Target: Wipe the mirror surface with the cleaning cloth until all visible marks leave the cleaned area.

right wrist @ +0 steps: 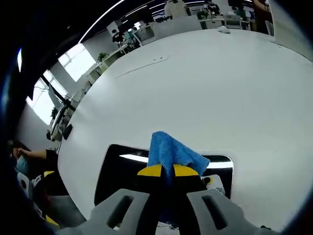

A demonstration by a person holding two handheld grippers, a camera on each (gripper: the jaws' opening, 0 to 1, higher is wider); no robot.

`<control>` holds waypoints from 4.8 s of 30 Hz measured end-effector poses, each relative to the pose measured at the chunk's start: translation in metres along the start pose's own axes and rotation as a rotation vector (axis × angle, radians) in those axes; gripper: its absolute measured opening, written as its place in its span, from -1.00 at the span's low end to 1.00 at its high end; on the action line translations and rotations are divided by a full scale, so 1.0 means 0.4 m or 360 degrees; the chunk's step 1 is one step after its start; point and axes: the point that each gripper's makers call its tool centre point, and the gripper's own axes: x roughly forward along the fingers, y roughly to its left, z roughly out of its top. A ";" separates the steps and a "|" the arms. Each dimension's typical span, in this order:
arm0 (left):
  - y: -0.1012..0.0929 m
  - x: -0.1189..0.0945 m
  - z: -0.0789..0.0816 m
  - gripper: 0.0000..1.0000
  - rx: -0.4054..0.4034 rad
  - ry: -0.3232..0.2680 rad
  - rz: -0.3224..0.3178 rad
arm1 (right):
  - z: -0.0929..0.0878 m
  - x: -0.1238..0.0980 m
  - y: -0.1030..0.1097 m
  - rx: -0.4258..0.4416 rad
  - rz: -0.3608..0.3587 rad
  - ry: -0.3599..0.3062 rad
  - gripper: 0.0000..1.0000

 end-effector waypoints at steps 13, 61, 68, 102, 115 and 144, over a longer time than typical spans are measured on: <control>0.000 0.000 0.001 0.95 -0.0005 -0.0008 -0.0003 | -0.047 -0.015 0.001 -0.0003 0.0009 -0.0006 -0.98; 0.003 -0.002 0.006 0.96 -0.0005 -0.0020 0.0007 | -0.197 -0.124 0.048 -0.0081 0.0062 0.0028 -0.98; -0.001 -0.003 0.010 0.98 -0.0020 -0.0030 -0.0002 | -0.213 -0.133 0.050 -0.0078 0.0075 0.0030 -0.98; 0.000 -0.004 0.008 0.94 -0.0015 -0.0017 0.0011 | -0.228 -0.145 0.044 -0.0138 0.0106 0.0108 -0.98; 0.006 -0.003 0.001 0.93 -0.0010 -0.0012 0.0011 | -0.233 -0.159 0.023 -0.0124 0.0092 0.0102 -0.98; 0.006 -0.002 0.000 0.93 -0.0012 -0.0008 0.0011 | -0.232 -0.181 -0.027 -0.0030 0.0011 0.0057 -0.98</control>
